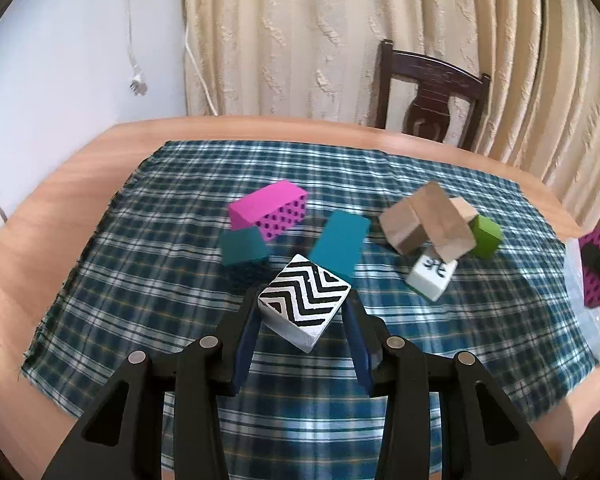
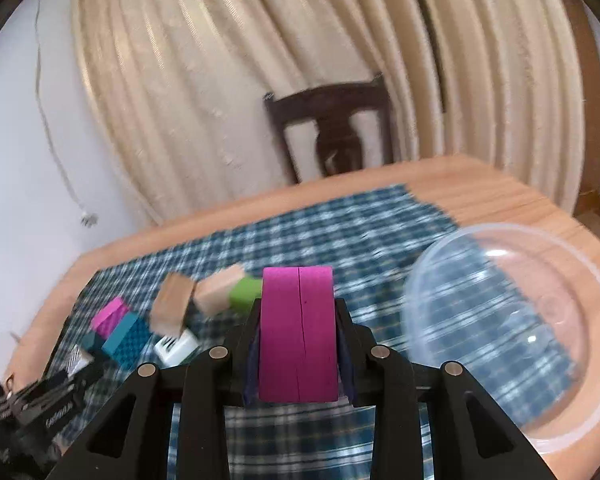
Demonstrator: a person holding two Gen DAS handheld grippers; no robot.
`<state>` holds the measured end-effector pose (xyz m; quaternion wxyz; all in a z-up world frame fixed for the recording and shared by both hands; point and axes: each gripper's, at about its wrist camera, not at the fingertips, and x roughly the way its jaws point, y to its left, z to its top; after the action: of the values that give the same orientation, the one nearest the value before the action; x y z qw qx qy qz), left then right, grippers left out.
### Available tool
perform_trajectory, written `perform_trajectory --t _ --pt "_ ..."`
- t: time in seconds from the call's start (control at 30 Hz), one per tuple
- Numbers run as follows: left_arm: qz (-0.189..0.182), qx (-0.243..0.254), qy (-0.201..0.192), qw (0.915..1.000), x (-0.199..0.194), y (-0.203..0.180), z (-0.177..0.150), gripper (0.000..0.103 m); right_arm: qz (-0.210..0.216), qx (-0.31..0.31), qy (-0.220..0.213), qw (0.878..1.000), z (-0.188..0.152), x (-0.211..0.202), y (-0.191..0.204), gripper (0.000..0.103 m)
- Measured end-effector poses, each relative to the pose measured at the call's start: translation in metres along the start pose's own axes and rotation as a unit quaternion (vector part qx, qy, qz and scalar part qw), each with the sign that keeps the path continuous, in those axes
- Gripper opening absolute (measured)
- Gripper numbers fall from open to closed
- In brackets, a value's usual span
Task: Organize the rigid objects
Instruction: 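Carry both blocks to the clear bowl while the right tool releases the magenta block inside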
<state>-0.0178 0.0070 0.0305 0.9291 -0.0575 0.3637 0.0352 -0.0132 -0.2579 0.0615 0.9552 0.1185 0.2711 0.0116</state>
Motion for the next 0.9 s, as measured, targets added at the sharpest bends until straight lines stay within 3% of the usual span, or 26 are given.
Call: perform_trajectory --t 0.2,0.4,0.9 --pt "-0.006 0.012 0.0 0.9999 -0.001 -0.015 -0.003 0.042 -0.023 0.025 -0.023 0.999 0.005 -0.007 -0.013 0.033" --pt "-0.008 0.016 0.002 0.9998 0.001 -0.023 -0.003 0.042 -0.073 0.026 -0.053 0.996 0.008 -0.015 -0.022 0.033" --pt "-0.046 0.061 0.002 0.9971 -0.01 -0.069 0.003 0.042 -0.169 0.069 -0.066 0.981 0.014 -0.021 -0.069 0.033"
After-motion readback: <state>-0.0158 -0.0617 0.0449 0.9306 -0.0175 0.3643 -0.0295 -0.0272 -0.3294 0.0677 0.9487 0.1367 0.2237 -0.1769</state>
